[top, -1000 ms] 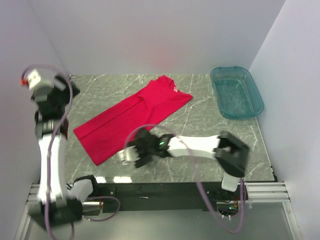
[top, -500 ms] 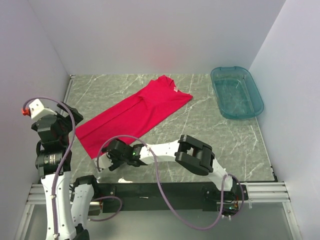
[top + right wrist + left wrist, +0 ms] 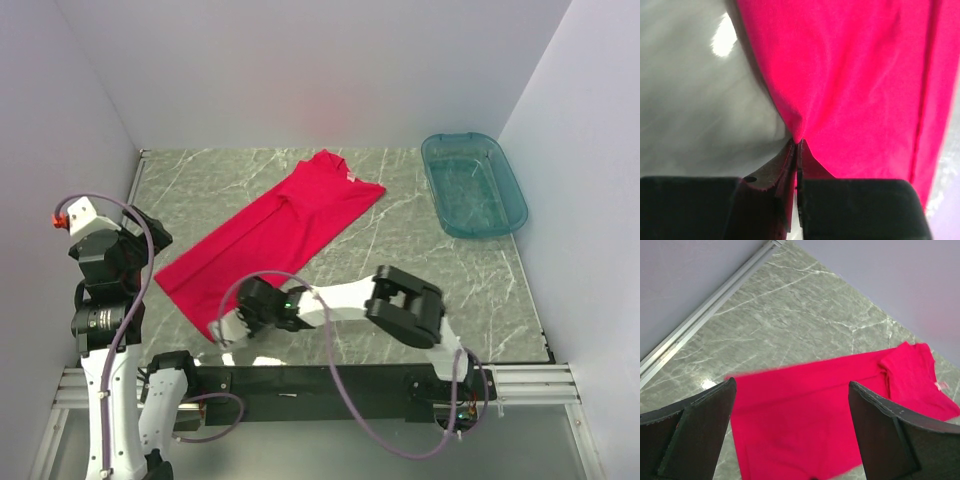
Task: Fold and stack the t-shirts
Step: Fold the tshirt
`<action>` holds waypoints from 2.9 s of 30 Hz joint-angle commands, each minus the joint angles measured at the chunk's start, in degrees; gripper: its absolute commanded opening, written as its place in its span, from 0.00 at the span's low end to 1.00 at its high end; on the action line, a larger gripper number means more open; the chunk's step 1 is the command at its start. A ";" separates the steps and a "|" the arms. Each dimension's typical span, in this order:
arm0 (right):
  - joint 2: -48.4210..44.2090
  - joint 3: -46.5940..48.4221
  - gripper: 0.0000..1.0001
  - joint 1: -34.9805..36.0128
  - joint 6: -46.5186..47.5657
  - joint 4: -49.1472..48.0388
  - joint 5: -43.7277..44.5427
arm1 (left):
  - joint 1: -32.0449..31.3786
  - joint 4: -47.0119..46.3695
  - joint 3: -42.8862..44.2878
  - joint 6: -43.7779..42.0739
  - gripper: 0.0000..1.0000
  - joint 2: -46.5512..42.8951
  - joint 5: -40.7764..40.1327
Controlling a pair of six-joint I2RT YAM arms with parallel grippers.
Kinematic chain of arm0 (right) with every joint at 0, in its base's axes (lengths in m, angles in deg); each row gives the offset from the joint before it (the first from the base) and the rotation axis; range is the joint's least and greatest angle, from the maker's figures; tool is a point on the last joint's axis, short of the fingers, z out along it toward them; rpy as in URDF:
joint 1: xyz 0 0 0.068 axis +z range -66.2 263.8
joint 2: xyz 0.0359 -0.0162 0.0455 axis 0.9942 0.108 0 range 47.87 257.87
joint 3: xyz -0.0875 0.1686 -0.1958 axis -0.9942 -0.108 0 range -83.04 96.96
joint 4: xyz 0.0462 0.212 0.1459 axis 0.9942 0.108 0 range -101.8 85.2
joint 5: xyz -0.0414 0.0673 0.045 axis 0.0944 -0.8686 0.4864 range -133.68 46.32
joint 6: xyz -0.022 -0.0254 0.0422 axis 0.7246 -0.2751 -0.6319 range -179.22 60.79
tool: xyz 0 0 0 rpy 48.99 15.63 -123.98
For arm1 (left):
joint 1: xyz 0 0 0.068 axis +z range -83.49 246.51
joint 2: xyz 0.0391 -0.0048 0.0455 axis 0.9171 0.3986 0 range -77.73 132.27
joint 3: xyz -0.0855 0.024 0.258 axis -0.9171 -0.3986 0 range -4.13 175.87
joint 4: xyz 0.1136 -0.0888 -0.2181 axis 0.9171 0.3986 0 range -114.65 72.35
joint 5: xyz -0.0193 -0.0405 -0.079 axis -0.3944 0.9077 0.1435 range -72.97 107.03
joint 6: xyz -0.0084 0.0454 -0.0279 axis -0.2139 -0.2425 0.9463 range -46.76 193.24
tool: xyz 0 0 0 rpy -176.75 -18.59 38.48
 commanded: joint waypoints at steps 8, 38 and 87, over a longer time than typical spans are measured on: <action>-27.99 -27.28 0.04 -1.32 5.16 19.81 -13.92 | -0.86 -8.57 -3.53 -2.19 1.00 4.14 23.58; -73.73 -34.69 0.93 -50.88 -30.34 22.55 -32.90 | -23.45 -5.86 52.79 -5.79 0.65 98.45 32.00; -71.80 -35.58 0.93 -60.39 -30.96 24.48 -38.44 | -1.48 -15.87 53.41 7.56 0.44 104.33 42.01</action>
